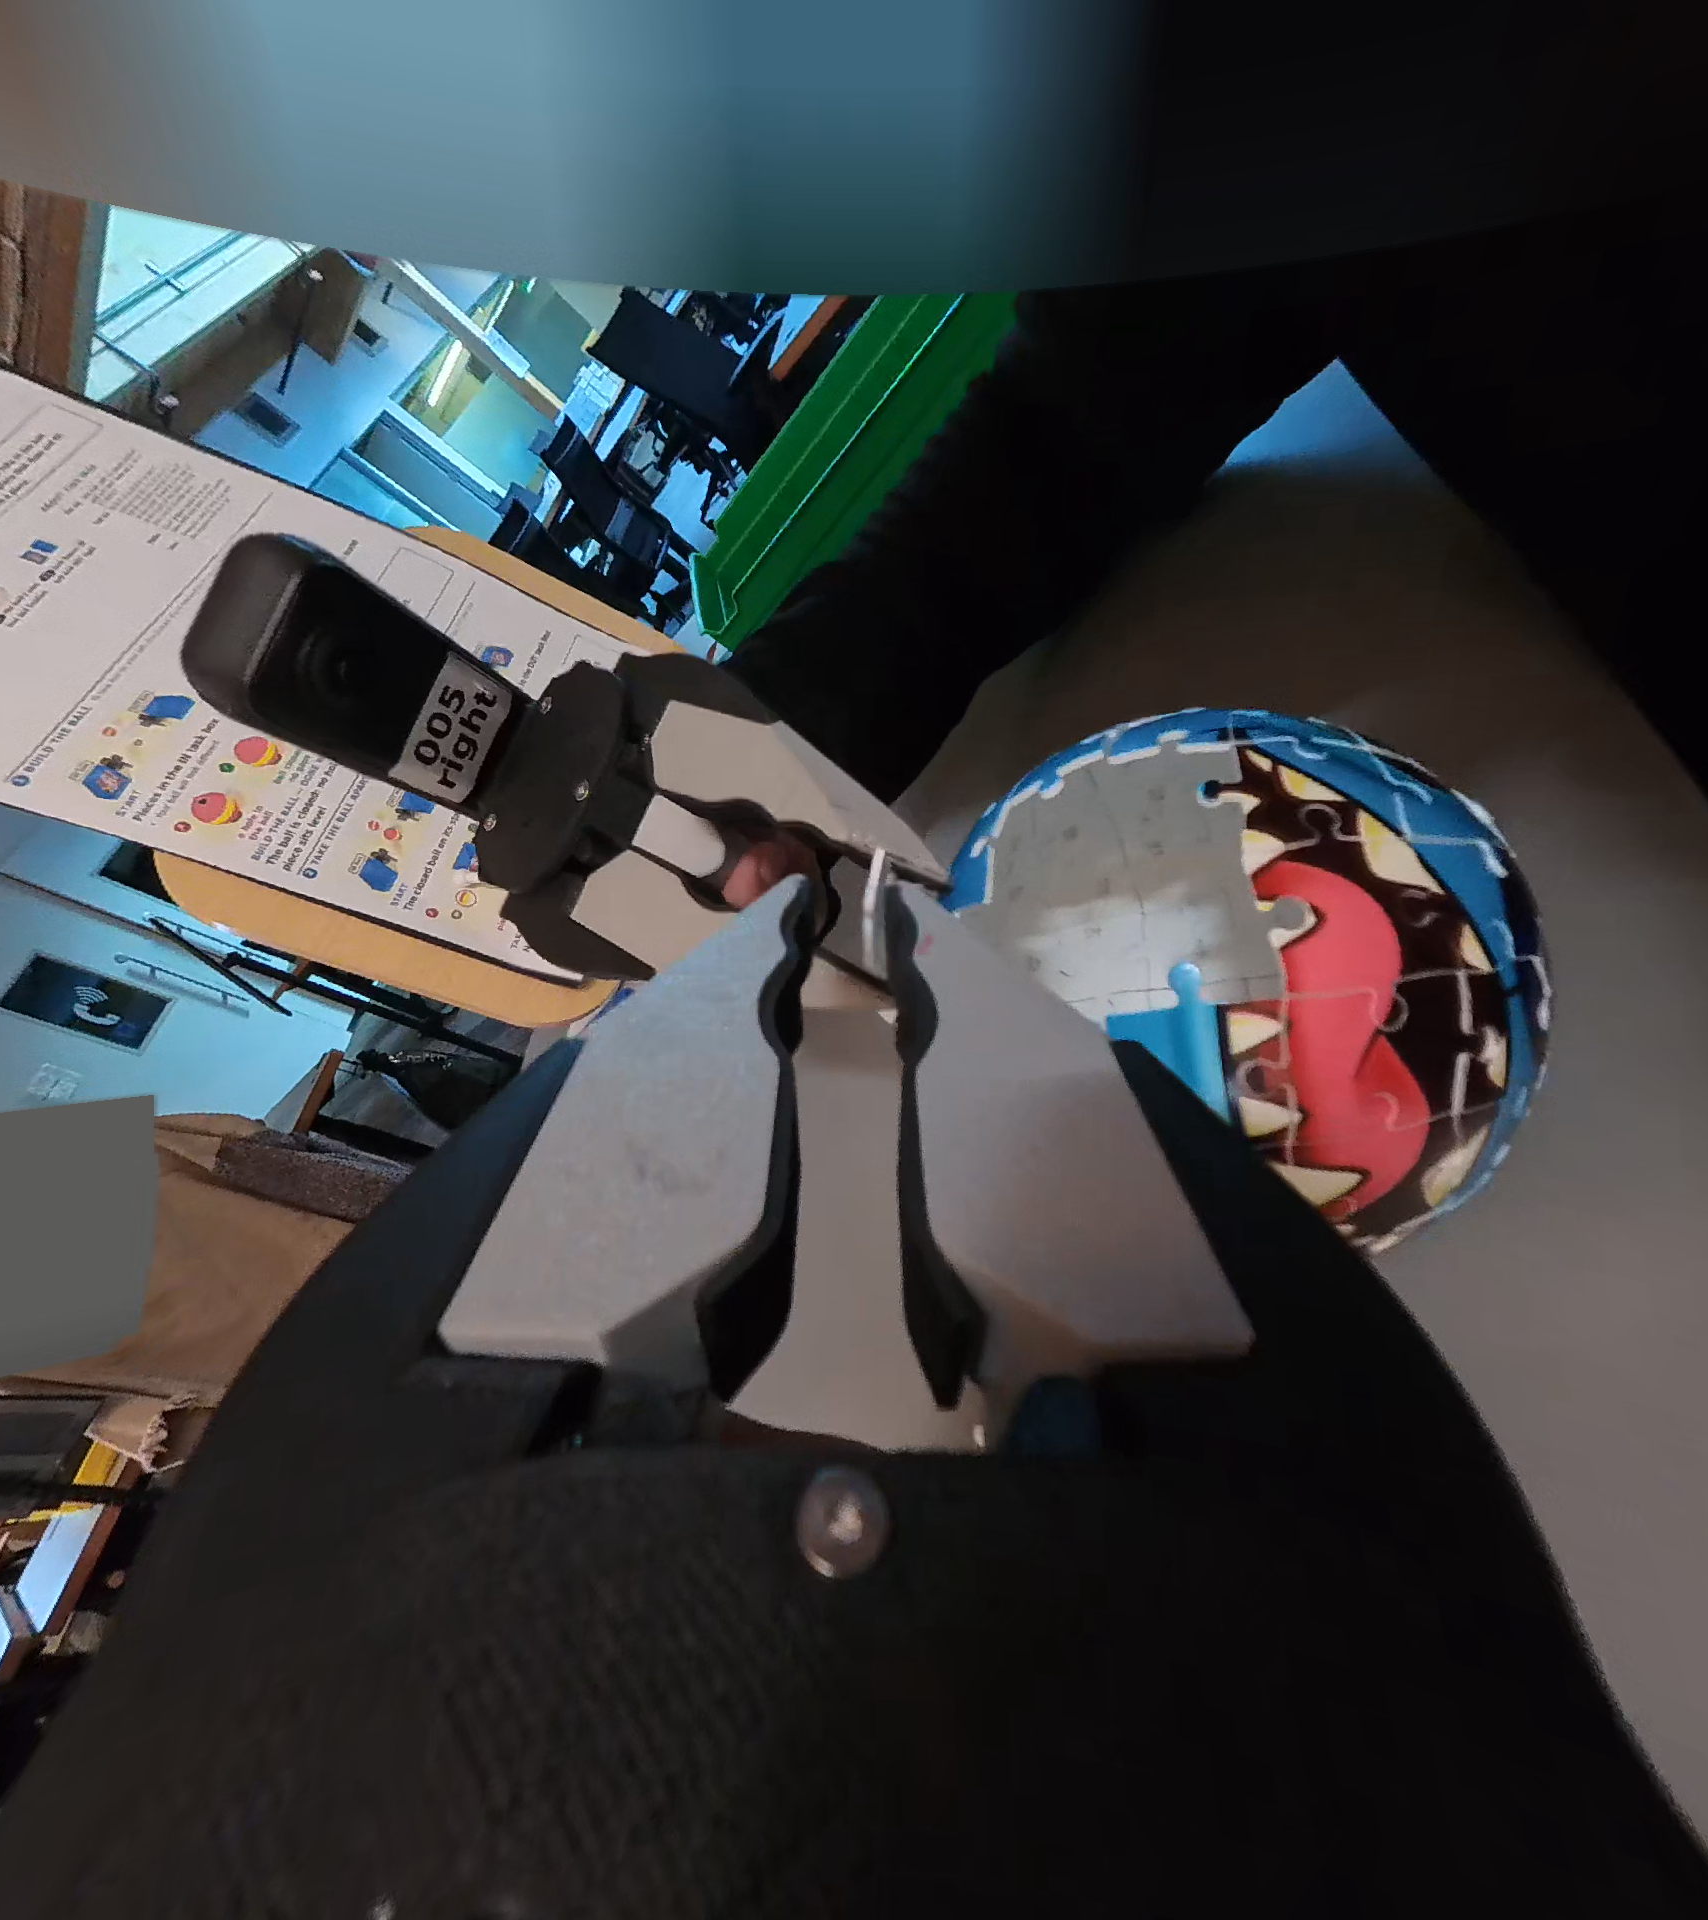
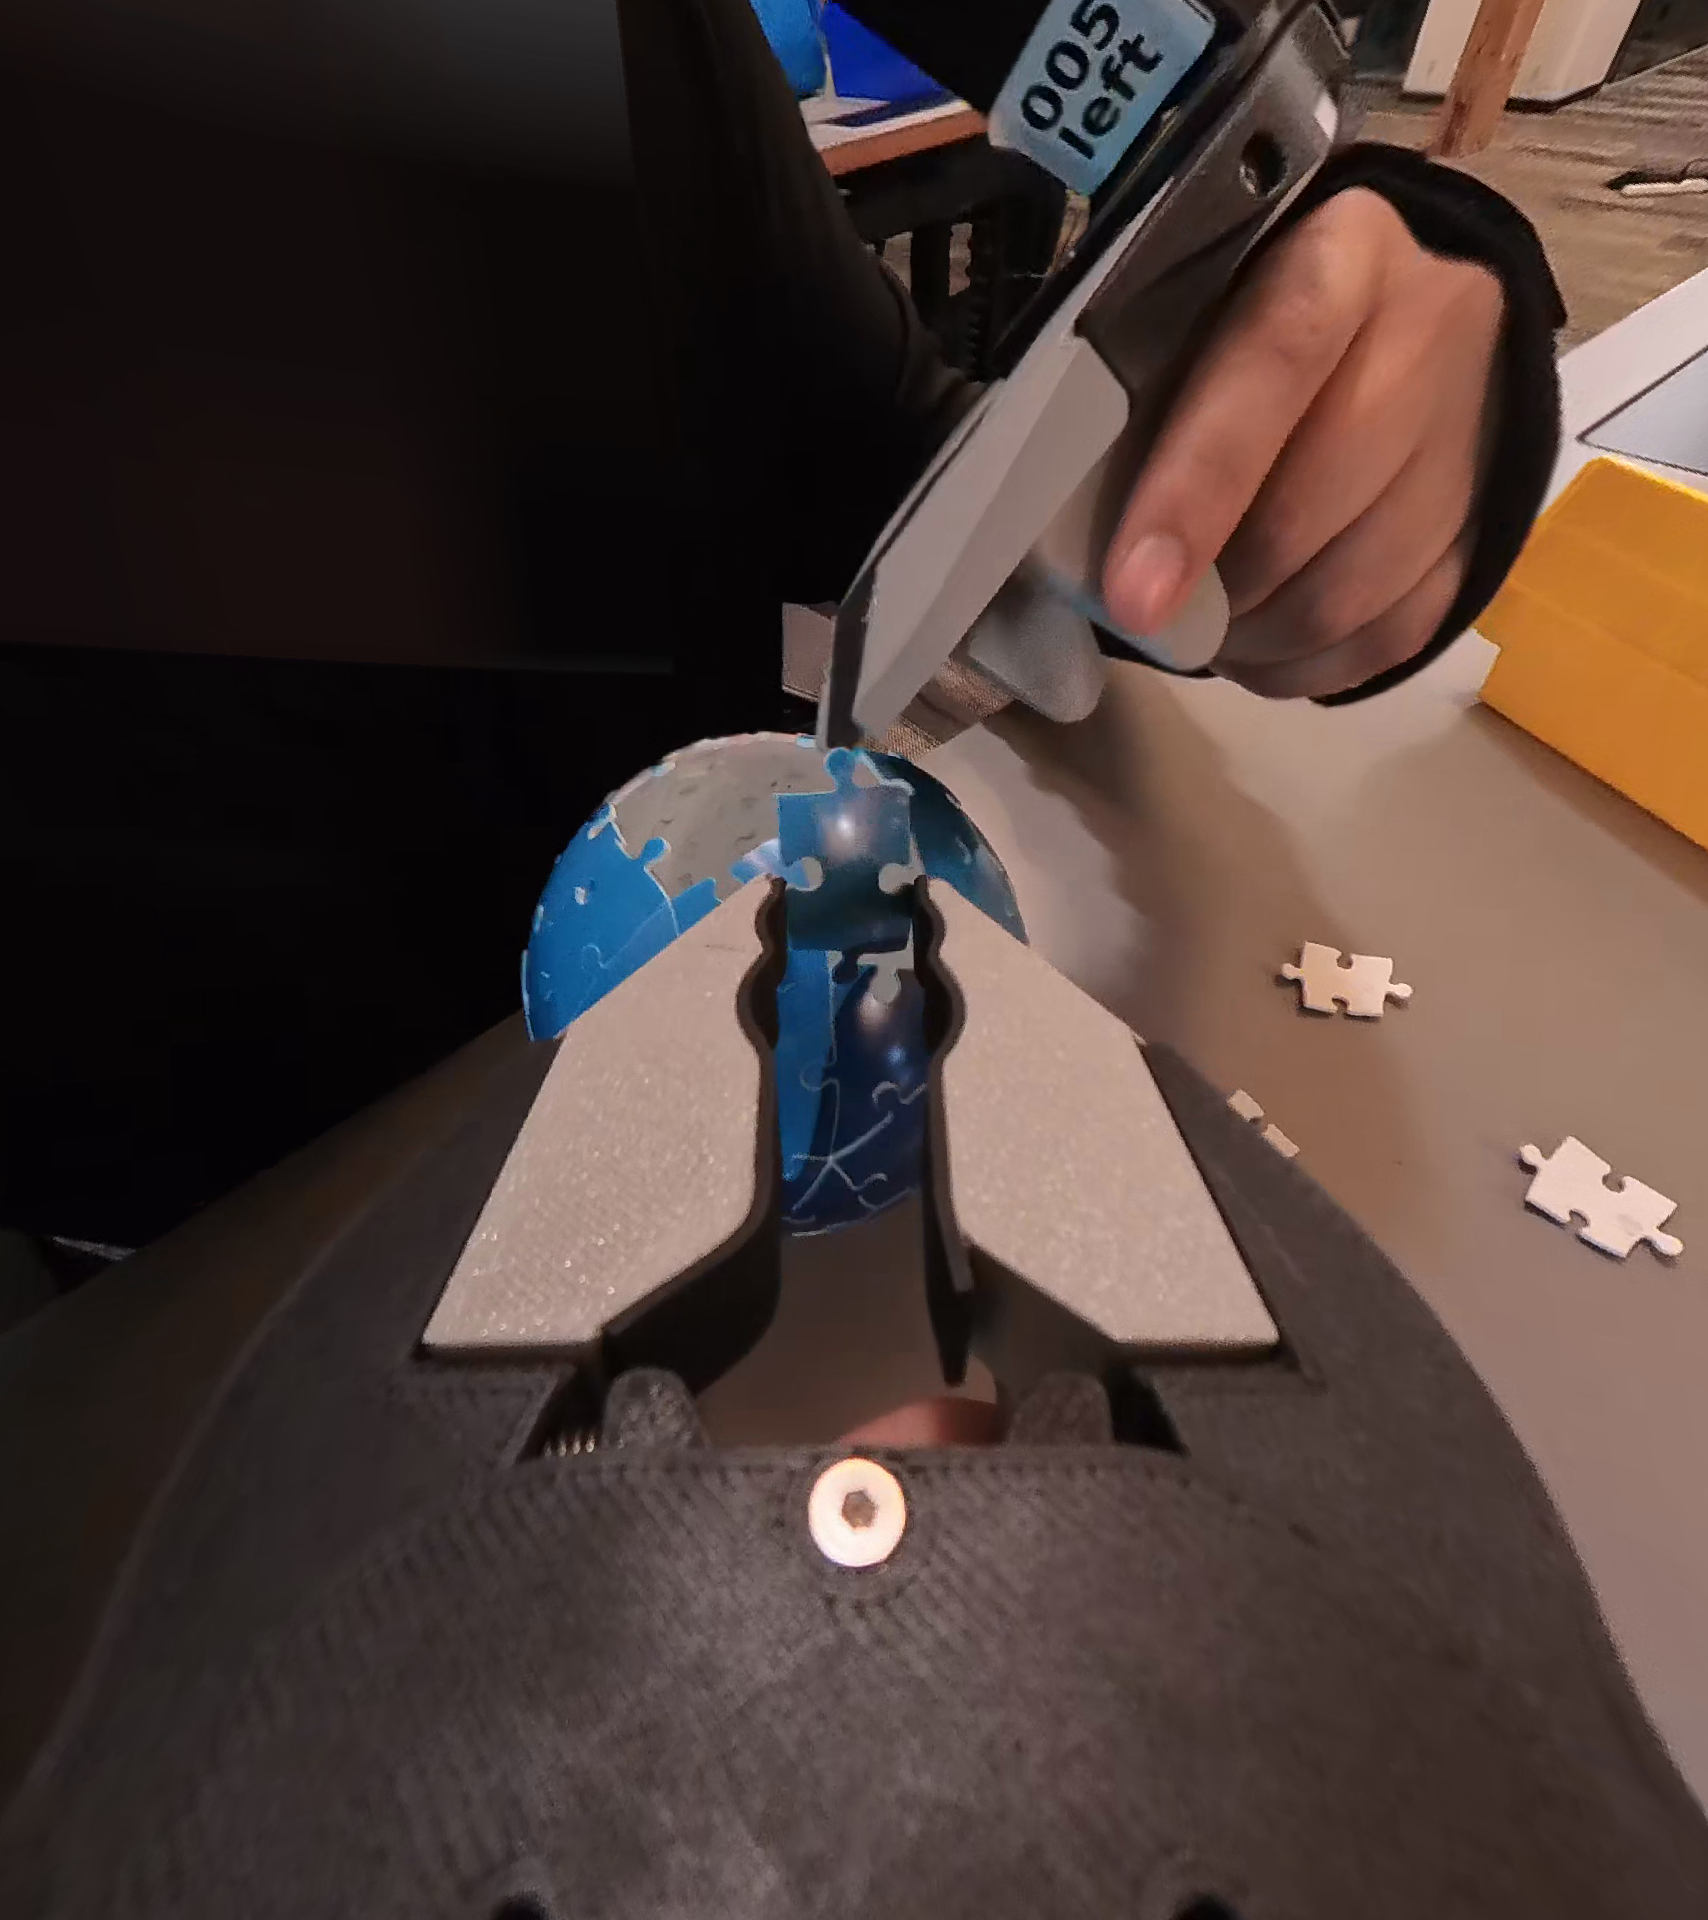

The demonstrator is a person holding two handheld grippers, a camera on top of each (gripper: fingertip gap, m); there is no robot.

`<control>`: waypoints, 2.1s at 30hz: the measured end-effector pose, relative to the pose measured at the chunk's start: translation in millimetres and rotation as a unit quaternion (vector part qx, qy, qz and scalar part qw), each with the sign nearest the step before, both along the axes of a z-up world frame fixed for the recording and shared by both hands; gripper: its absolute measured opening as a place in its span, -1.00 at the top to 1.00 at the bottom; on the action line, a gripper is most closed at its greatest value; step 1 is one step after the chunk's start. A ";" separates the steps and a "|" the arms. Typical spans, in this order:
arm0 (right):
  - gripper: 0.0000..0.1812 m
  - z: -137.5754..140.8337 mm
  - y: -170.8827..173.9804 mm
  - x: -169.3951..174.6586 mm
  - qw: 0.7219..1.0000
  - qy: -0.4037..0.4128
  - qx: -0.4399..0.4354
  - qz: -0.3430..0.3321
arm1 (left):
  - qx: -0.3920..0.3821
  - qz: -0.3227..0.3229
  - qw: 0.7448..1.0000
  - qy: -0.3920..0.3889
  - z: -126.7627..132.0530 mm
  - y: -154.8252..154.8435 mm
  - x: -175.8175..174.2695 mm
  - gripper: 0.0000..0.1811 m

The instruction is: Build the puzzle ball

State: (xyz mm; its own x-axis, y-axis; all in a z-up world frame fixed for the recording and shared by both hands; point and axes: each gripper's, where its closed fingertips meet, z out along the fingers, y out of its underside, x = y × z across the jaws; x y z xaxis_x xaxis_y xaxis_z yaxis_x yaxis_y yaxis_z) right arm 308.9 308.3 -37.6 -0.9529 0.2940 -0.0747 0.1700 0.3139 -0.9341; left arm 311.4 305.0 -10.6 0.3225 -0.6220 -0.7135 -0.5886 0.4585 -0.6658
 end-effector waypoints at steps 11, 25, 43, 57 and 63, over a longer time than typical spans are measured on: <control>0.77 -1.6 2.2 -2.1 1.000 0.000 0.027 0.013 | -0.006 0.025 0.998 0.060 -13.4 10.5 4.8 0.99; 0.79 6.3 31.3 -4.7 0.998 0.012 0.060 -0.028 | 0.003 0.027 0.994 0.104 -20.0 6.0 -1.0 1.00; 0.99 7.8 25.2 -0.9 0.999 0.016 0.043 -0.010 | 0.035 0.024 0.996 0.081 -19.3 4.8 1.3 1.00; 1.00 -2.9 12.1 -4.5 0.999 -0.009 0.044 -0.005 | 0.013 0.004 0.997 0.074 -23.1 3.9 -0.8 0.99; 1.00 -12.4 15.8 -8.8 0.998 -0.021 0.050 -0.013 | 0.004 0.000 0.998 0.067 -23.1 4.4 -2.3 1.00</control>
State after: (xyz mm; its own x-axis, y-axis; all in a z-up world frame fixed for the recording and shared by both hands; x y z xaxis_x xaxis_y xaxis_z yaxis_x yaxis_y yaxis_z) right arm 300.1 324.1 -50.0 -0.9415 0.3262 -0.0844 0.2184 0.4000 -0.8901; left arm 309.2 309.5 -33.6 0.2238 -0.6165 -0.7549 -0.6728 0.4627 -0.5773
